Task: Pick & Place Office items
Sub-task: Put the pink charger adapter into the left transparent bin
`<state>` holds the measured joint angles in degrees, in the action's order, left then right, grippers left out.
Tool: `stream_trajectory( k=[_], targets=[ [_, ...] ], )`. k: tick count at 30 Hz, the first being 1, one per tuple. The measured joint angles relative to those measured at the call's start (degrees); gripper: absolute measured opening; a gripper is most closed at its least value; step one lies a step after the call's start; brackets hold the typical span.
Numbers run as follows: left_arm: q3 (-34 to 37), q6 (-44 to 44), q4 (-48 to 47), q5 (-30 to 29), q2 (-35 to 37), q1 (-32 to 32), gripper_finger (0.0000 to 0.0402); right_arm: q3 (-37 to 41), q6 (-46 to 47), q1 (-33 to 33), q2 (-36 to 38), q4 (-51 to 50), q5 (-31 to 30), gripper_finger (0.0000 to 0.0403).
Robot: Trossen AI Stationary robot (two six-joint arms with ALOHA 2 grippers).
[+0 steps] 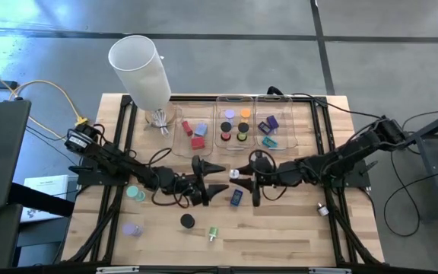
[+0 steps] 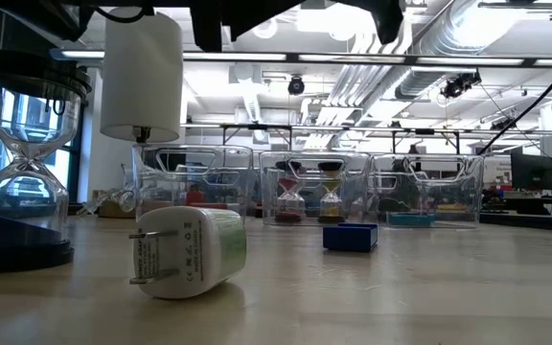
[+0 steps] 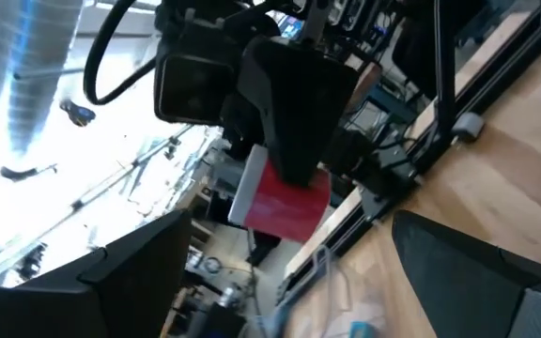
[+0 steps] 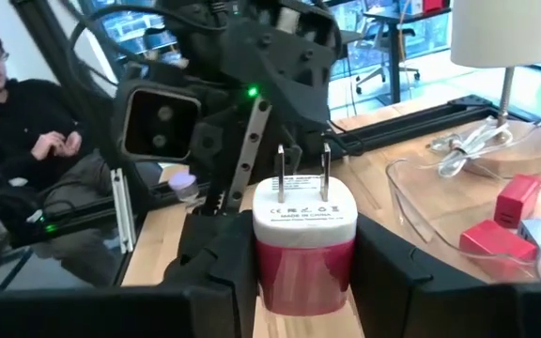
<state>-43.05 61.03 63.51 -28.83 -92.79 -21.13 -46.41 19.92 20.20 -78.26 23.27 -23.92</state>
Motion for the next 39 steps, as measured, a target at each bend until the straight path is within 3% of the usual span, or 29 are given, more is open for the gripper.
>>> stream_trajectory(
  k=[12, 20, 39],
  targets=[
    [0.00, 7.00, 0.43, 2.37, 0.00, 0.14, 0.0361, 0.00, 1.96, -1.85, 0.00, 1.38, 2.67, 0.0116],
    [0.00, 6.61, 0.43, 2.79, 0.00, 1.50, 0.0361, 0.00, 2.80, -2.64, 0.00, 1.95, 5.83, 0.0116],
    [-0.85, 6.70, 0.51, 6.22, 0.00, 2.32, 0.0357, 0.00, 2.80, -3.40, -0.53, 2.13, 6.08, 0.0116]
  ],
)
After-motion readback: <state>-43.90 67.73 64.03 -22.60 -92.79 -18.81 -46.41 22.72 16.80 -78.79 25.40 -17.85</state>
